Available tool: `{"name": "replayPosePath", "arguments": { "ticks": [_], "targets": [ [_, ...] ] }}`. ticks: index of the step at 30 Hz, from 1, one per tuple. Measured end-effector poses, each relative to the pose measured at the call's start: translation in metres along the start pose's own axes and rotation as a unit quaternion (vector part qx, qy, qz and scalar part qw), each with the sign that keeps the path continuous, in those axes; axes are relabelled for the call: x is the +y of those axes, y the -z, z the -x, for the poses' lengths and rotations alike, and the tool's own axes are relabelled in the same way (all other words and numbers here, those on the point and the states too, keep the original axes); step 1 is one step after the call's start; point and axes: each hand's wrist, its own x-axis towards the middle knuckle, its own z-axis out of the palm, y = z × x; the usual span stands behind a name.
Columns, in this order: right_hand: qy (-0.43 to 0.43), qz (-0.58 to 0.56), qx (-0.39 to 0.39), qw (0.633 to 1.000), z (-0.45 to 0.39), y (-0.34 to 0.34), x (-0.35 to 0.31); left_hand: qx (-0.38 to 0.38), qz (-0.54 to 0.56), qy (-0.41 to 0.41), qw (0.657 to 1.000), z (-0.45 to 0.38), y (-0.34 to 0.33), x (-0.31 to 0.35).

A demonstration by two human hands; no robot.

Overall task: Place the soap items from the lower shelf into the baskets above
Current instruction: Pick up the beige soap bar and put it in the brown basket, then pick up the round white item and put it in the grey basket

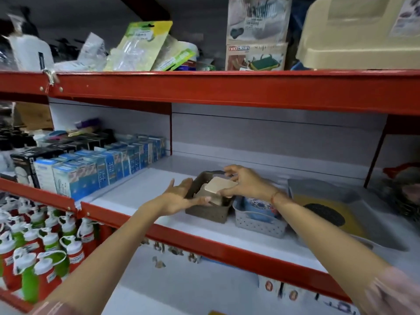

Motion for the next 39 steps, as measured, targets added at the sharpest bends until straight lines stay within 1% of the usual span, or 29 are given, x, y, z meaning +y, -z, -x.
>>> {"name": "replayPosePath", "arguments": {
  "ticks": [2,4,7,11,17,20,22,23,25,27,28,30,33,36,38,39],
  "targets": [
    [0.009,0.019,-0.024,1.000,-0.014,-0.007,0.002,-0.027,-0.004,0.015,1.000,-0.002,0.001,-0.001],
    [0.019,0.038,-0.048,0.998,-0.026,-0.015,0.003,-0.039,-0.008,0.018,0.999,-0.005,0.000,-0.003],
    [0.035,0.072,-0.072,0.994,-0.037,-0.025,0.005,-0.048,-0.013,0.019,0.999,-0.007,0.000,-0.006],
    [0.052,0.097,-0.091,0.990,-0.044,-0.035,0.012,-0.050,0.009,0.021,0.998,-0.006,-0.002,-0.006],
    [0.067,0.126,-0.072,0.987,-0.046,-0.036,0.013,-0.041,0.014,0.022,0.999,-0.003,-0.002,-0.004],
    [0.075,0.111,-0.036,0.990,-0.038,-0.032,0.002,-0.034,0.012,0.015,0.999,-0.001,0.000,-0.001],
    [0.083,0.061,0.021,0.994,-0.029,-0.030,-0.009,-0.003,0.005,-0.013,1.000,0.002,0.000,0.001],
    [0.088,0.029,0.058,0.994,-0.023,-0.029,-0.015,0.025,0.003,-0.032,0.999,0.004,0.001,0.002],
    [0.096,-0.031,0.140,0.985,-0.006,-0.027,-0.027,0.114,0.018,-0.071,0.991,0.014,0.000,0.006],
    [0.102,-0.097,0.211,0.967,0.017,-0.027,-0.037,0.224,0.036,-0.114,0.967,0.028,-0.001,0.011],
    [0.115,-0.128,0.232,0.958,0.030,-0.028,-0.041,0.269,0.040,-0.135,0.953,0.036,-0.003,0.014],
    [0.154,-0.164,0.256,0.940,0.060,-0.035,-0.049,0.321,0.040,-0.171,0.931,0.053,-0.011,0.017],
    [0.191,-0.188,0.271,0.924,0.100,-0.055,-0.054,0.364,0.018,-0.216,0.906,0.078,-0.032,0.014],
    [0.194,-0.181,0.277,0.924,0.132,-0.085,-0.046,0.407,-0.001,-0.239,0.882,0.102,-0.067,0.005],
    [0.190,-0.169,0.278,0.926,0.149,-0.107,-0.034,0.411,0.002,-0.235,0.881,0.116,-0.094,-0.003],
    [0.187,-0.163,0.276,0.929,0.157,-0.120,-0.027,0.398,0.001,-0.230,0.888,0.123,-0.108,-0.007]
  ]
}}
